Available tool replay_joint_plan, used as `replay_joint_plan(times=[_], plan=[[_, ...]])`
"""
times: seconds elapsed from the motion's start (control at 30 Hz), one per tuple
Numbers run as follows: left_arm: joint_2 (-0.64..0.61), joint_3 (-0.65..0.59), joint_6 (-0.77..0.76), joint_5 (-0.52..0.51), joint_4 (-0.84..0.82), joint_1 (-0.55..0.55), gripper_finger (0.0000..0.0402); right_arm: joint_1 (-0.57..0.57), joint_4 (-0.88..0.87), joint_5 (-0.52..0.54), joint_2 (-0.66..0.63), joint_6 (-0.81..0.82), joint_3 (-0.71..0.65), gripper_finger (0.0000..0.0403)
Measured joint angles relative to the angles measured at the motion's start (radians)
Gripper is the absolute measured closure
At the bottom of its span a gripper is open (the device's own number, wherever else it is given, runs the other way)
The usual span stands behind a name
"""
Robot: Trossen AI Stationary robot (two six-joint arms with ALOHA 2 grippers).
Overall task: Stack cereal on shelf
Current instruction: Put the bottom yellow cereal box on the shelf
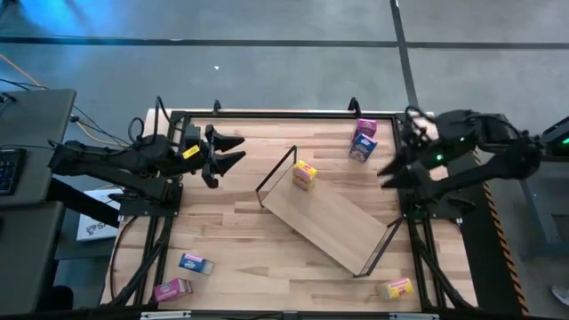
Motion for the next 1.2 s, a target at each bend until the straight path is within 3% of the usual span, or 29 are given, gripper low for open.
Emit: replay_joint_plan(times=[0.33, 0.57, 0.7, 0.93, 1.2], plan=[[0.002, 0.0, -0.018, -0.024, 0.0, 0.0, 0.0167, 0.4, -0.066, -0.01, 0.064, 0.329, 0.003, 0.0066], [0.002, 0.0, -0.018, -0.05, -0.001, 0.0, 0.0167, 0.725, -0.062, 0.182, 0.151, 0.52, -0.015, 0.0066], [0.002, 0.0, -0.017, -0.066, -0.001, 0.0, 0.0167, 0.865, -0.072, 0.226, 0.247, 0.6, -0.015, 0.0066], [0.002, 0.0, -0.017, -0.079, -0.001, 0.0, 0.0167, 0.952, -0.1, 0.154, 0.457, 0.542, -0.016, 0.0066], [0.002, 0.0, -0.017, -0.079, -0.001, 0.0, 0.0167, 0.988, -0.102, 0.168, 0.608, 0.394, -0.016, 0.0066]])
